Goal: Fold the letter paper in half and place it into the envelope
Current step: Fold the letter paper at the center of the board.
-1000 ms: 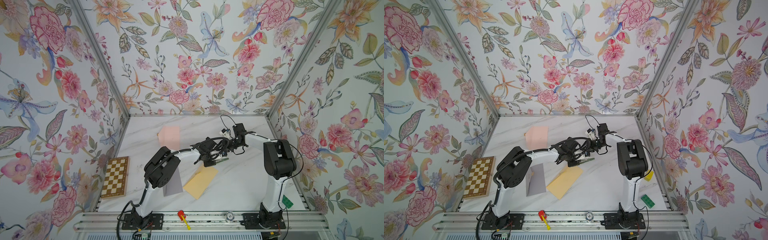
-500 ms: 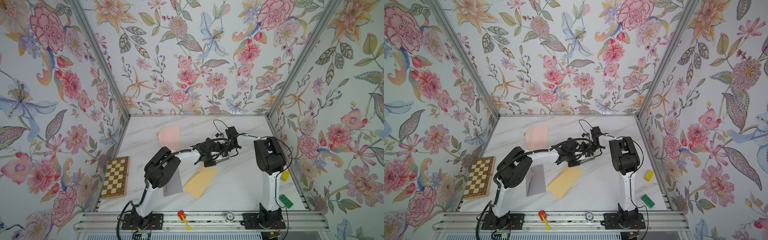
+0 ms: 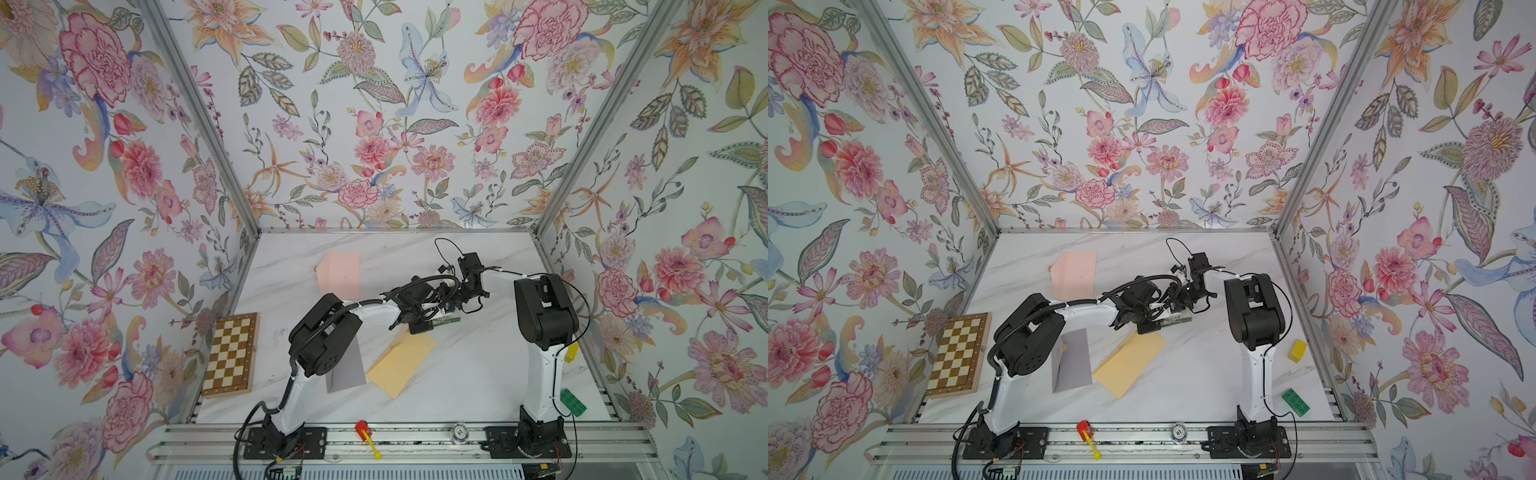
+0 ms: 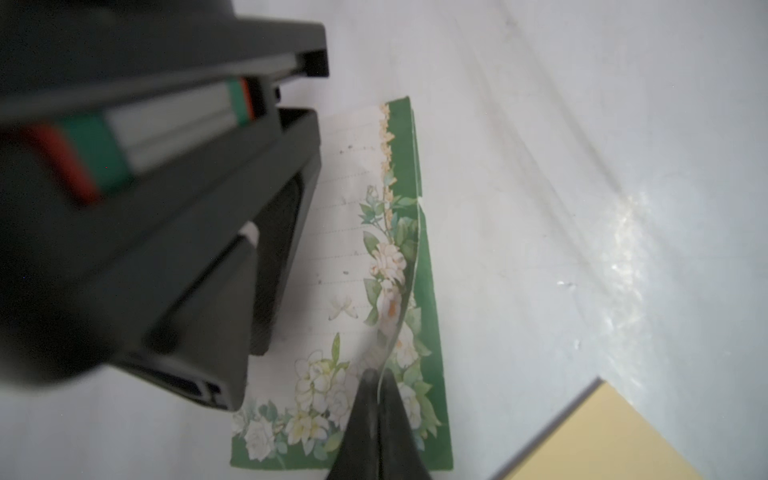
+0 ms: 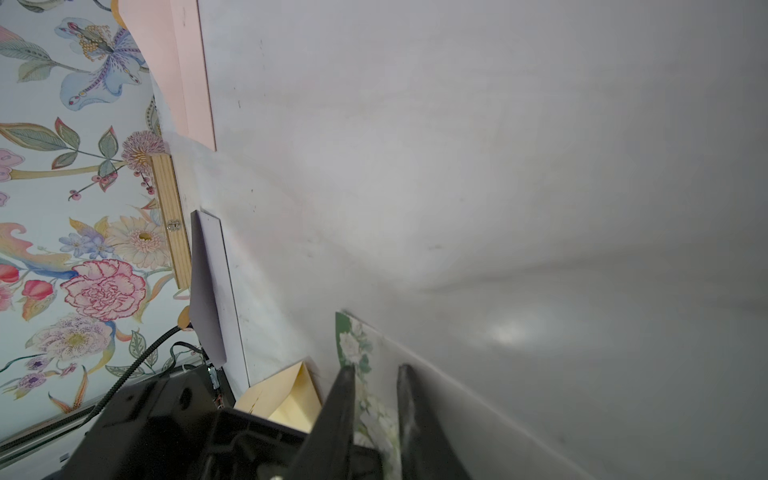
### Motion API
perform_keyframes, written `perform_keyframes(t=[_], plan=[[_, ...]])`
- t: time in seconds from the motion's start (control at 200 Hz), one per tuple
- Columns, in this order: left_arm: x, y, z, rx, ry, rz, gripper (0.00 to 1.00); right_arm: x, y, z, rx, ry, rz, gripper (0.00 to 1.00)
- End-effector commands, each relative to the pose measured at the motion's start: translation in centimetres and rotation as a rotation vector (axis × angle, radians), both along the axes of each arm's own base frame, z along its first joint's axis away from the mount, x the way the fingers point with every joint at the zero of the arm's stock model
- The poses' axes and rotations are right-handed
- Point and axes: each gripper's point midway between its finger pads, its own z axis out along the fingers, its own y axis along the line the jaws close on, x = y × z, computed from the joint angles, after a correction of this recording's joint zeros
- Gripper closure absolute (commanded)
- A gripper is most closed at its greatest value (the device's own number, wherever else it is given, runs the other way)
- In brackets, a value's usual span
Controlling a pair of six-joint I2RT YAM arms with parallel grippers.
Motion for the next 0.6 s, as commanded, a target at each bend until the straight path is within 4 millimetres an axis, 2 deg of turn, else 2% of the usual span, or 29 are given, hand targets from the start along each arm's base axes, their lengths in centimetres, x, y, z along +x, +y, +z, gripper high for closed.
perform_keyframes(t=[0.0,0.225,0.596], plan=[[-2.2,1.0,-3.7,0.070,0.098,-0.006,0.97,-0.2,-1.9,-0.4,-0.063,-0.006,-0.027,0.77],[-2.3,1.1,-3.6,0.069,0.103,-0.005,0.97,-0.1,-4.3,-0.5,-0.092,-0.002,-0.078,0.76],[-2.8,1.7,-4.1,0.075,0.112,0.000,0.97,0.1,-9.5,-1.4,-0.149,0.019,-0.191,0.75]])
